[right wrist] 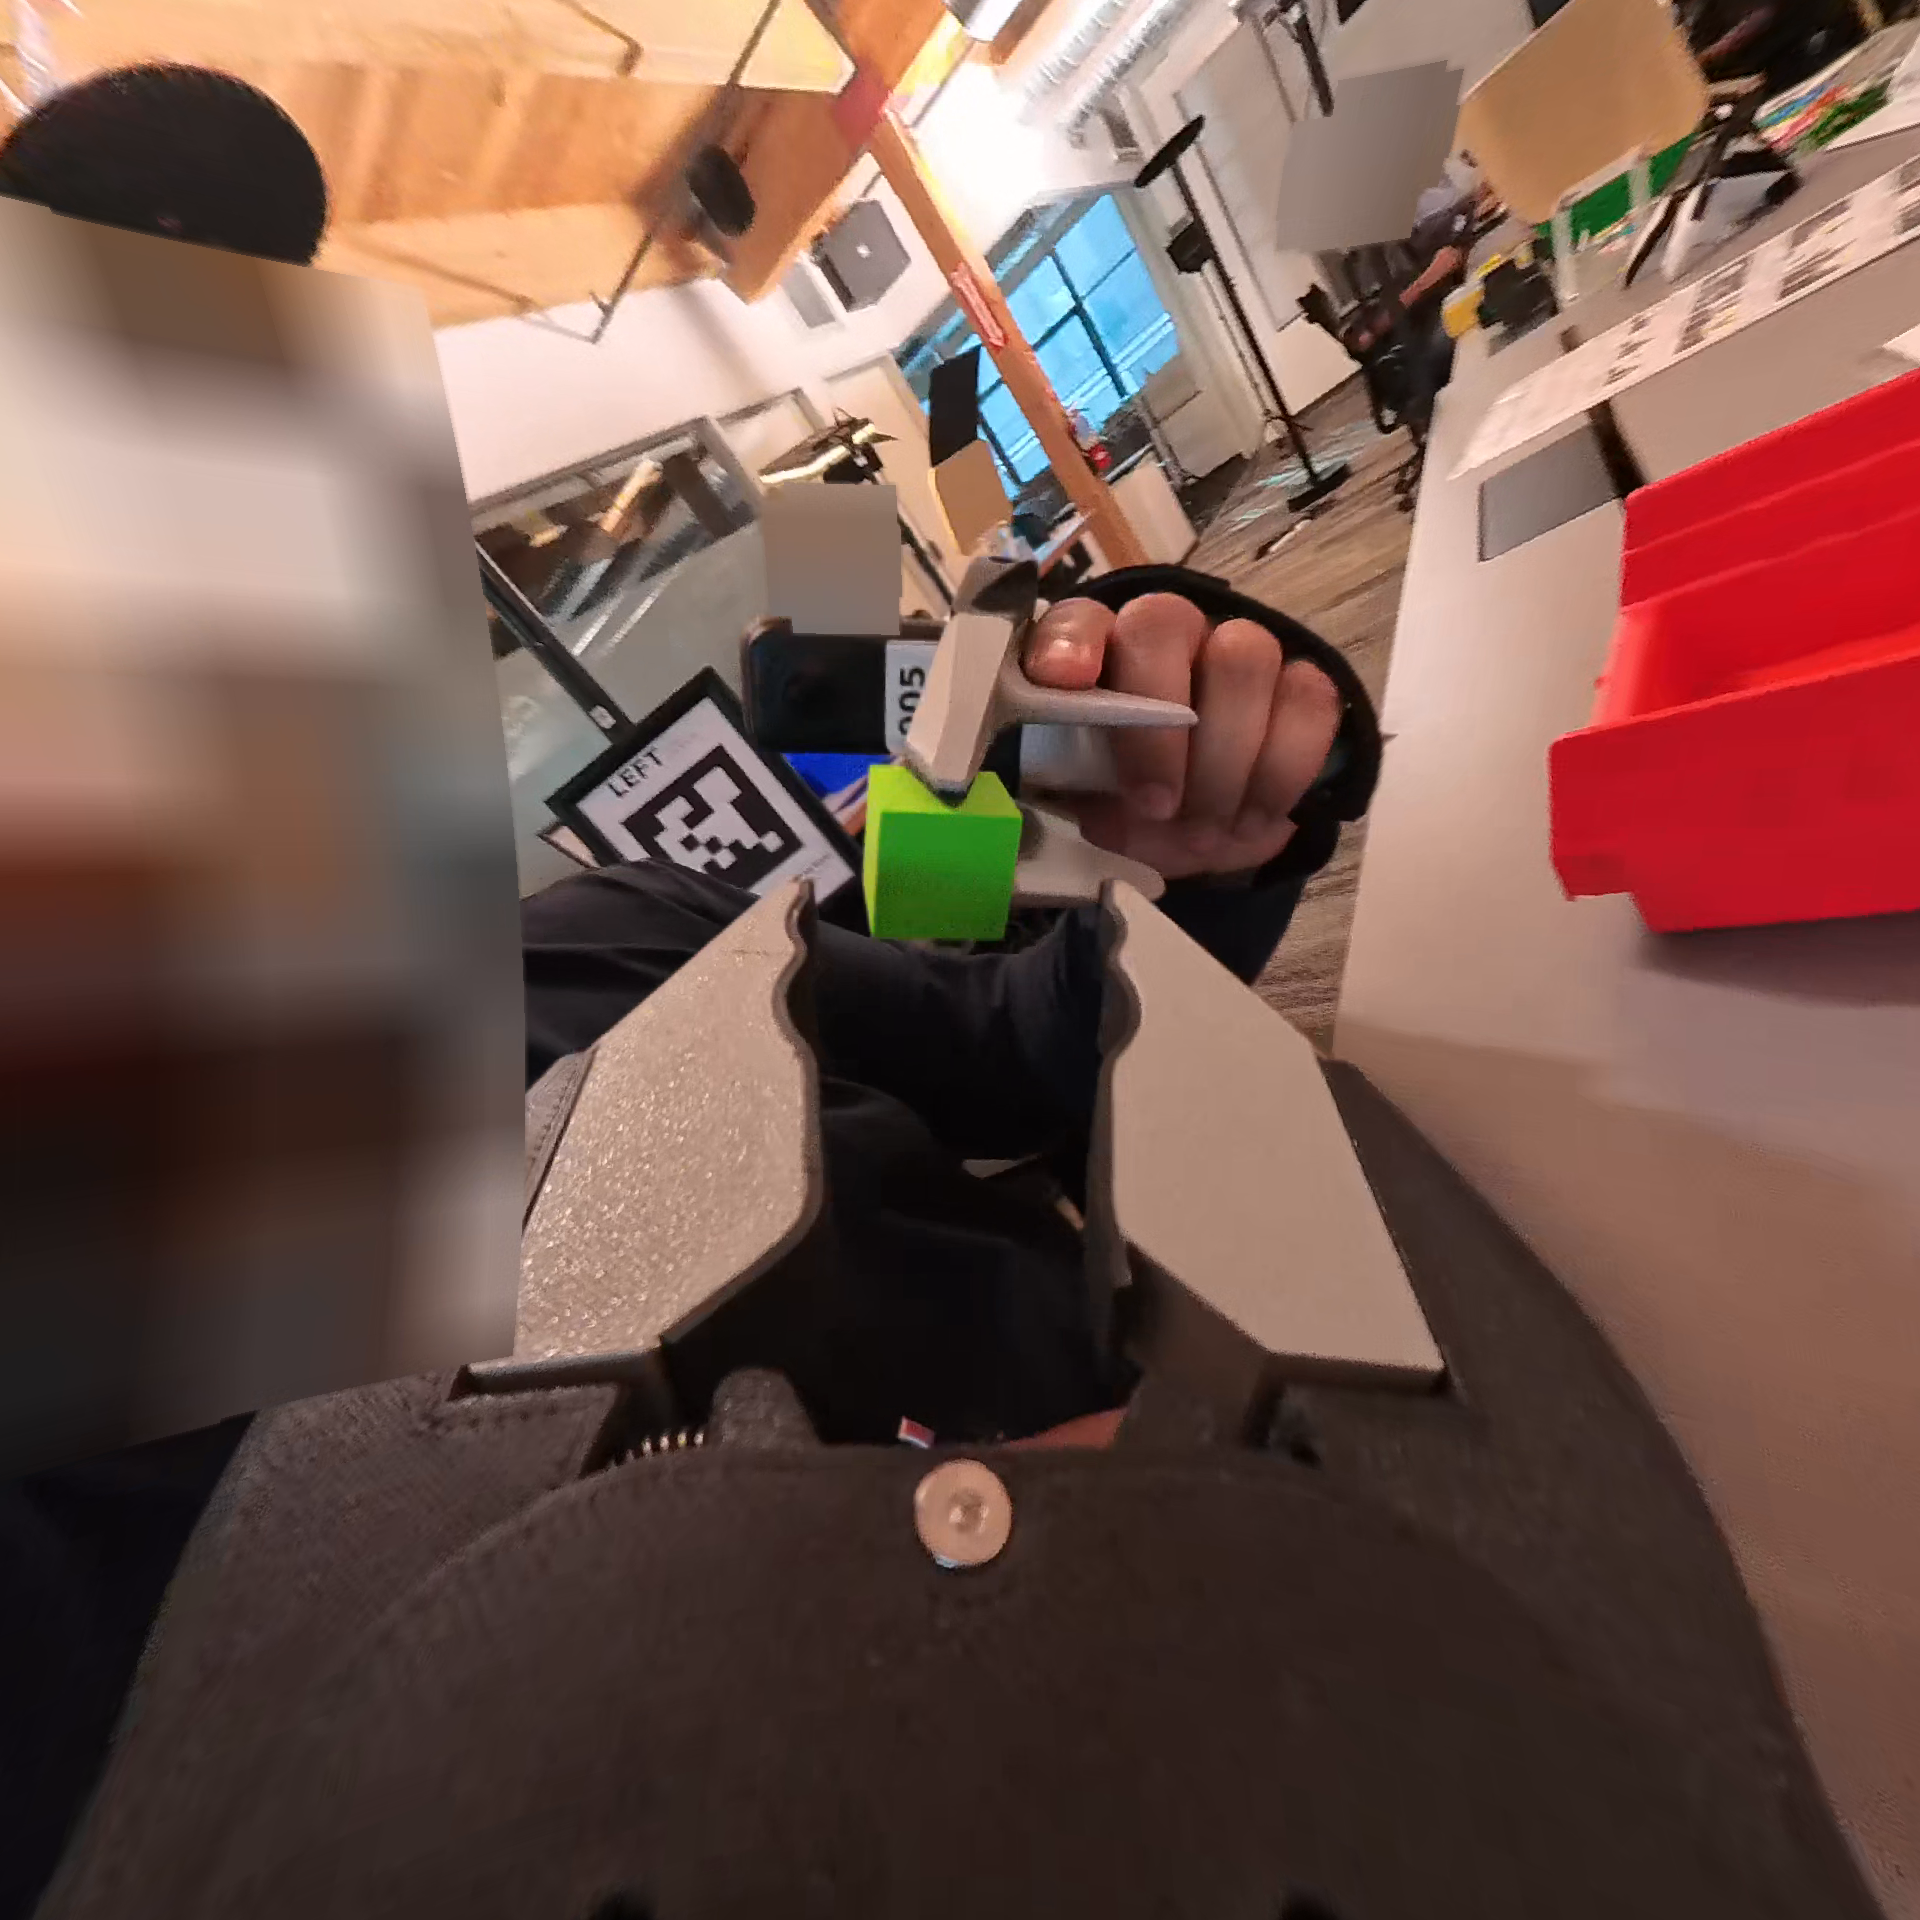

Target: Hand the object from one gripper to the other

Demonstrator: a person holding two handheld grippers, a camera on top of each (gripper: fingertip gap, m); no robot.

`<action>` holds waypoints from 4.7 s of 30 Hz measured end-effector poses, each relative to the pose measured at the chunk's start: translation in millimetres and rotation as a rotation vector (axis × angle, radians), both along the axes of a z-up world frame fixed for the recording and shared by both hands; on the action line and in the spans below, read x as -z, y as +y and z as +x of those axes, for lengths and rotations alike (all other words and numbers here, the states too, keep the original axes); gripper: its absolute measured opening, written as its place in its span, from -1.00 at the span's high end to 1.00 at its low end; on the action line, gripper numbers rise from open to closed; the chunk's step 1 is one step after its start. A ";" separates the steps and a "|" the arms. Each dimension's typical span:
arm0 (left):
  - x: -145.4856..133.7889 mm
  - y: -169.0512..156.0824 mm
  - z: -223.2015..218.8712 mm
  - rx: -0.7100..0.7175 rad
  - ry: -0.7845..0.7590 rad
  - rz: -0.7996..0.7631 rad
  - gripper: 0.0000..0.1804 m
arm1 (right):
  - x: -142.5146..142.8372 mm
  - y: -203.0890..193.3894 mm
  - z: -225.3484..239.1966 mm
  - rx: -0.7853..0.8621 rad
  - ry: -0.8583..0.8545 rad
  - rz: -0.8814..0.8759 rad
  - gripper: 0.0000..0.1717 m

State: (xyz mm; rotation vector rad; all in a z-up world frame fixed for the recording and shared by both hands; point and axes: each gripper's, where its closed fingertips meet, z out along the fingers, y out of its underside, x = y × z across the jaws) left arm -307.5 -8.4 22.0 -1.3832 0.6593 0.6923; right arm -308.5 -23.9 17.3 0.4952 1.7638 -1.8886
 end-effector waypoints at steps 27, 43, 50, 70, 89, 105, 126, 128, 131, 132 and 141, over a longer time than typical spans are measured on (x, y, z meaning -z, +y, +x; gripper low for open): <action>4.3 -55.4 -115.5 -0.502 -0.578 -0.021 1.00 | 53.5 344.7 -95.7 1.394 0.176 0.891 0.70; 26.0 -56.2 -135.4 -0.537 -0.650 -0.061 1.00 | 184.0 343.9 -100.0 1.037 -0.193 1.299 0.70; 29.1 -62.6 -142.0 -0.578 -0.635 -0.071 1.00 | 207.1 343.6 -105.8 1.018 -0.256 1.372 0.69; 22.3 -81.4 -147.1 -0.598 -0.691 -0.038 1.00 | 153.1 355.5 -118.5 1.240 -0.109 1.236 0.52; 23.1 -124.5 -181.9 -0.699 -0.849 0.075 0.85 | 25.4 376.3 -108.8 1.701 0.323 0.876 0.48; 32.9 -153.1 -199.6 -0.677 -1.003 0.113 0.57 | 9.6 365.5 -98.5 1.684 0.332 0.784 0.47; 65.3 -204.7 -234.9 -0.906 -1.064 0.092 0.40 | 17.7 304.9 -100.9 1.360 0.206 0.593 0.32; 73.3 -206.7 -243.6 -0.934 -1.066 0.057 0.40 | 17.4 294.8 -103.9 1.339 0.222 0.605 0.32; 85.2 -197.3 -263.4 -0.924 -1.097 -0.021 0.38 | 19.6 282.7 -106.2 1.302 0.241 0.633 0.32; 90.6 -193.4 -274.6 -0.932 -1.103 -0.054 0.37 | 20.4 280.6 -106.5 1.295 0.245 0.641 0.32; 164.1 -162.1 -392.3 -1.085 -1.251 -0.581 0.34 | 14.9 285.7 -102.9 1.293 0.251 0.616 0.33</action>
